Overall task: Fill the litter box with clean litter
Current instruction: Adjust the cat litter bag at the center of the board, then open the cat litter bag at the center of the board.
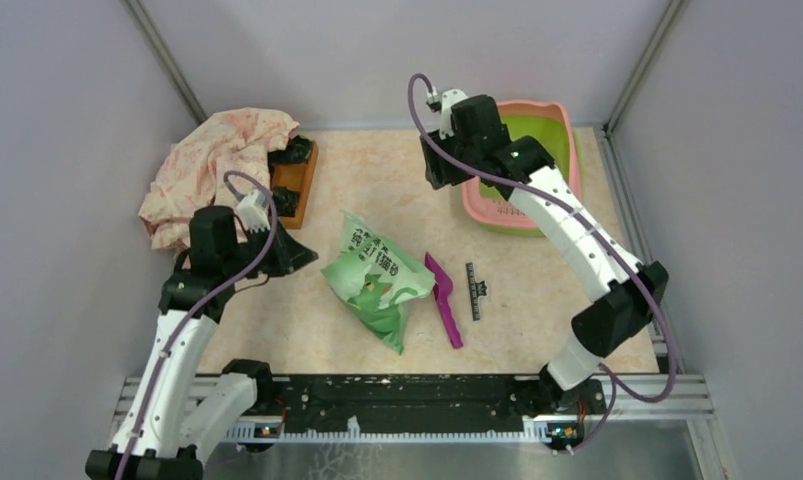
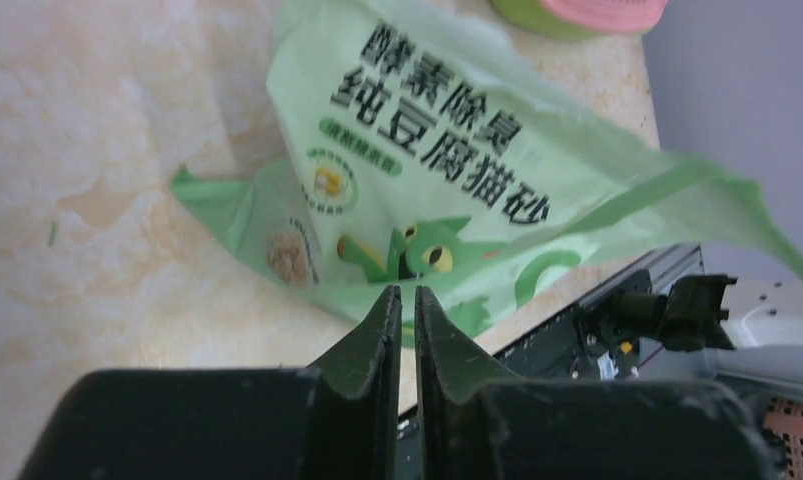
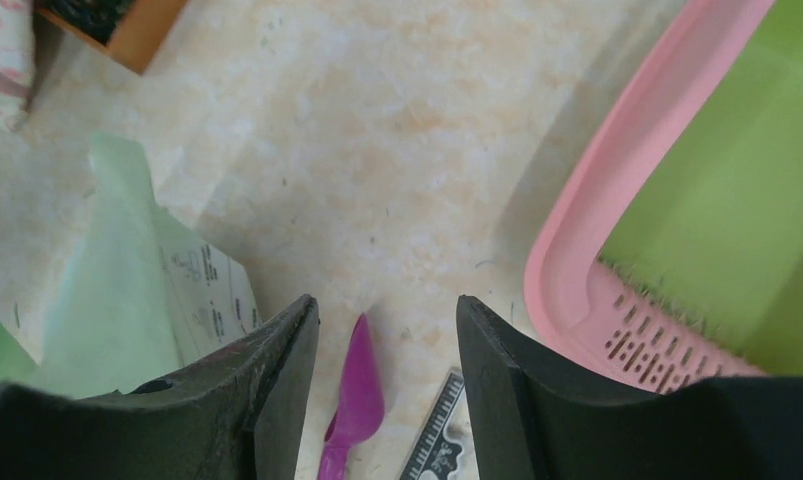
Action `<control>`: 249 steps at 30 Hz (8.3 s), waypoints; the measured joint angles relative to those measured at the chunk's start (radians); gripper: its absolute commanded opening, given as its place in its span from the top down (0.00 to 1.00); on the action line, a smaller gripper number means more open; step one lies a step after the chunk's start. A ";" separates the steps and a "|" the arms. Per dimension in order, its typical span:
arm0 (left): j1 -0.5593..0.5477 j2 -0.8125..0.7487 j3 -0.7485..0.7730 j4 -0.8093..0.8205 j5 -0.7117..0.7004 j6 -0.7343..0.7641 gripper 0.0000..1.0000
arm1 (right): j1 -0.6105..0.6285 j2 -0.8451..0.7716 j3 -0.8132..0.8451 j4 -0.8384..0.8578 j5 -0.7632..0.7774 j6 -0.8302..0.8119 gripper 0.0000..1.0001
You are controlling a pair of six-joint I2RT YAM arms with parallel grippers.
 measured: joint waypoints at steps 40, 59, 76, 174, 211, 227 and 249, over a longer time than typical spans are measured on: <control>-0.046 0.129 -0.530 0.311 -0.023 -0.460 0.52 | 0.084 0.148 -0.594 0.375 -0.422 0.198 0.75; -0.076 0.532 -0.302 0.521 -0.084 -0.462 0.52 | 0.192 -0.111 -0.915 0.464 -0.404 0.317 0.79; -0.162 0.748 -0.092 0.631 -0.081 -0.463 0.51 | 0.374 -0.256 -1.163 0.713 -0.344 0.554 0.78; 0.090 0.042 0.063 -0.102 -0.349 -0.174 0.02 | -0.050 1.001 0.170 1.875 -1.148 0.568 0.11; 0.128 0.088 0.158 -0.124 -0.352 -0.121 0.02 | 0.047 0.376 -0.547 1.257 -0.850 -0.048 1.00; 0.155 0.019 0.158 -0.163 -0.338 -0.119 0.02 | 0.135 -0.120 -1.017 1.095 -0.637 -0.152 1.00; 0.157 -0.418 -0.236 -0.327 -0.053 -0.486 0.01 | 0.167 -0.211 -1.070 1.053 -0.590 -0.131 1.00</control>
